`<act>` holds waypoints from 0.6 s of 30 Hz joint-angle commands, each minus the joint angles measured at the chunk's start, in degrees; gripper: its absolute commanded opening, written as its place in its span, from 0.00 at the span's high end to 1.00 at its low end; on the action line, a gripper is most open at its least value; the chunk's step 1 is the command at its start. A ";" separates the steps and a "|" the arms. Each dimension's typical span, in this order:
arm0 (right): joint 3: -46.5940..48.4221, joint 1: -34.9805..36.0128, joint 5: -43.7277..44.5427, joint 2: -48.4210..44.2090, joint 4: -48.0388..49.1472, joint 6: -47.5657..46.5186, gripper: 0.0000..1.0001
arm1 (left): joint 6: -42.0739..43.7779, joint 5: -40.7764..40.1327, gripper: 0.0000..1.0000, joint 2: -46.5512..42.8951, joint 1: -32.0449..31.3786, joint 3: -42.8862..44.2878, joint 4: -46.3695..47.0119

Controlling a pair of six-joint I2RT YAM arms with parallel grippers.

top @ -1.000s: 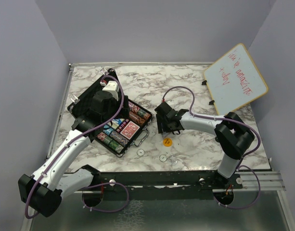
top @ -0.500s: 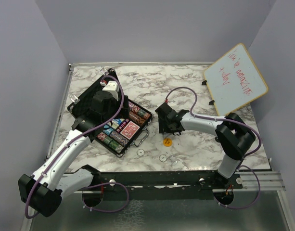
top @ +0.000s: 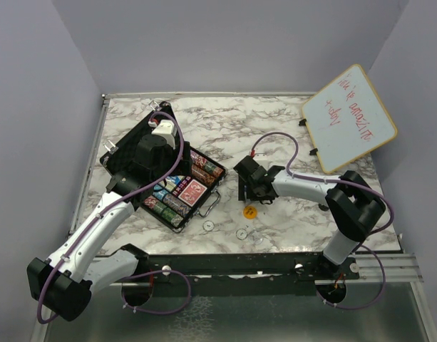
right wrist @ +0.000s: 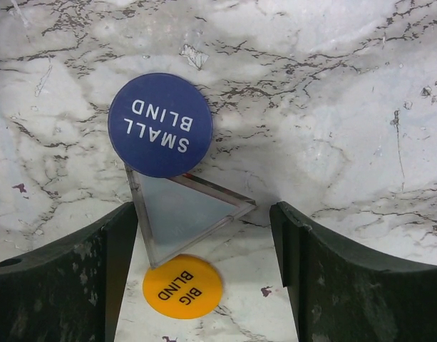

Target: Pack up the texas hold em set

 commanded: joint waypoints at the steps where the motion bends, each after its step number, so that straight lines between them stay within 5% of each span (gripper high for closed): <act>1: -2.11 0.51 0.30 0.28 -1.68 0.03 0.24 | -0.25 0.43 0.11 -0.04 -0.14 -0.94 0.86; 9: -2.09 0.51 -1.27 2.12 -0.24 0.11 0.32 | -0.25 0.16 0.11 -0.35 -0.13 -1.07 0.86; 18: -2.64 0.45 -1.77 -0.23 0.62 -0.04 0.52 | -0.16 0.43 0.11 -0.21 -0.13 -1.02 0.78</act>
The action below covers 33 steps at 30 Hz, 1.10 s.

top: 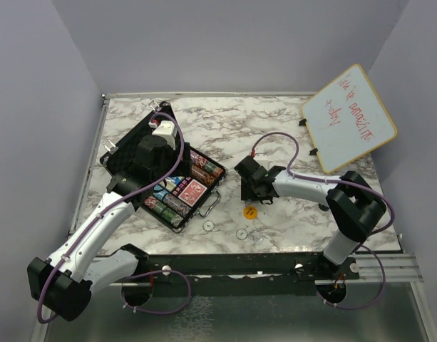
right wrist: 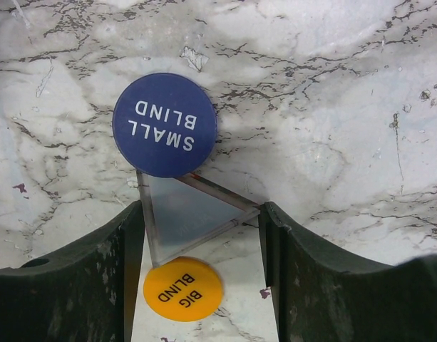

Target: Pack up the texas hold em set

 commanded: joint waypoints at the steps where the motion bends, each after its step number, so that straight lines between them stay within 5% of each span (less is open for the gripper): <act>1: -1.88 0.49 -1.41 -0.41 -0.24 -0.34 0.52 | -0.18 0.43 0.11 -0.28 -0.14 -0.54 0.78; 17: 5.58 4.17 -10.15 -8.01 7.78 -14.88 0.55 | -2.54 -9.06 0.11 -5.43 -0.06 -1.02 0.81; 27: 23.68 10.20 -16.81 10.40 14.38 -22.47 0.54 | -8.61 -29.45 0.11 -18.52 0.66 -3.82 1.57; 33: 37.80 11.48 -18.51 22.28 11.76 -26.91 0.52 | -10.77 -32.24 0.11 -25.61 1.74 -6.33 3.81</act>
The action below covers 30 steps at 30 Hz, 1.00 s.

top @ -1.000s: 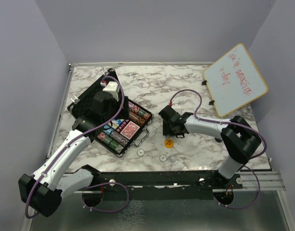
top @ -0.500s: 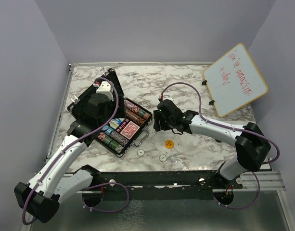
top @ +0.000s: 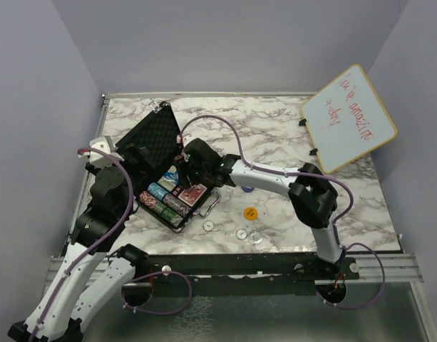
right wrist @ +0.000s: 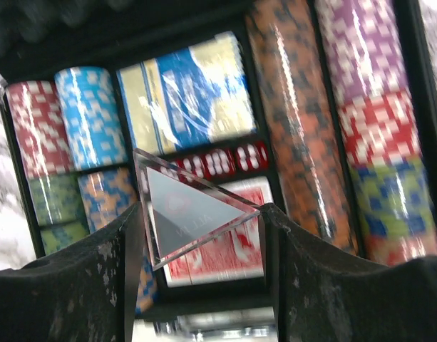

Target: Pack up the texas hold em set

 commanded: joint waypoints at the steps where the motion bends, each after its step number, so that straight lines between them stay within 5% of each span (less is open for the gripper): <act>1: 10.14 0.86 -3.24 7.46 -1.31 -5.32 0.52 | -2.87 -5.75 0.11 -3.99 0.83 -2.26 2.82; 9: 25.93 1.23 -5.36 19.31 -9.30 -8.21 0.51 | -3.37 -4.41 0.11 -5.05 2.14 -2.54 3.29; 19: 30.09 1.67 -4.08 23.42 -12.52 -8.67 0.47 | -2.75 -2.57 0.11 -4.44 2.79 -2.50 3.60; 30: 28.29 1.77 -1.48 18.08 -11.39 -6.49 0.22 | -3.18 -2.00 0.10 -4.57 2.88 -2.37 3.60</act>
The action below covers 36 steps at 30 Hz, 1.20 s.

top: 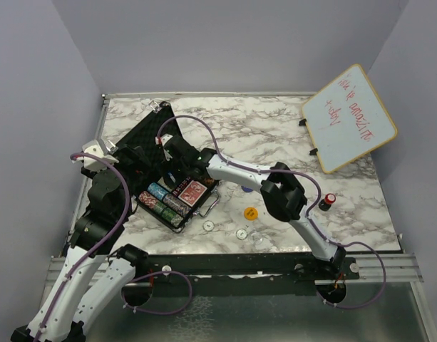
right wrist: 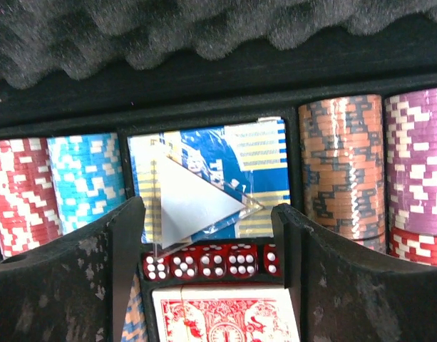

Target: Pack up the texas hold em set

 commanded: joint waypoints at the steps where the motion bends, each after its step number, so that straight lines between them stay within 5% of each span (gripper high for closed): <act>1: -3.84 0.47 2.28 -5.70 0.58 1.79 0.21 | -0.35 1.32 0.10 -0.31 0.36 -0.25 1.27; 8: -13.36 0.38 8.93 -16.34 1.51 7.70 0.20 | -0.23 3.52 0.09 -0.76 0.36 -0.24 1.85; 17: -40.19 0.36 21.77 -39.02 -3.76 23.27 0.21 | 0.94 10.50 0.07 0.87 0.36 -0.28 3.72; 26: -55.41 0.43 16.99 -49.25 -17.74 25.52 0.20 | 1.51 10.73 0.06 0.93 0.38 -0.43 3.86; 36: -63.29 1.90 11.97 -52.70 -15.11 22.30 0.19 | 1.92 12.81 0.06 2.86 0.44 0.11 4.93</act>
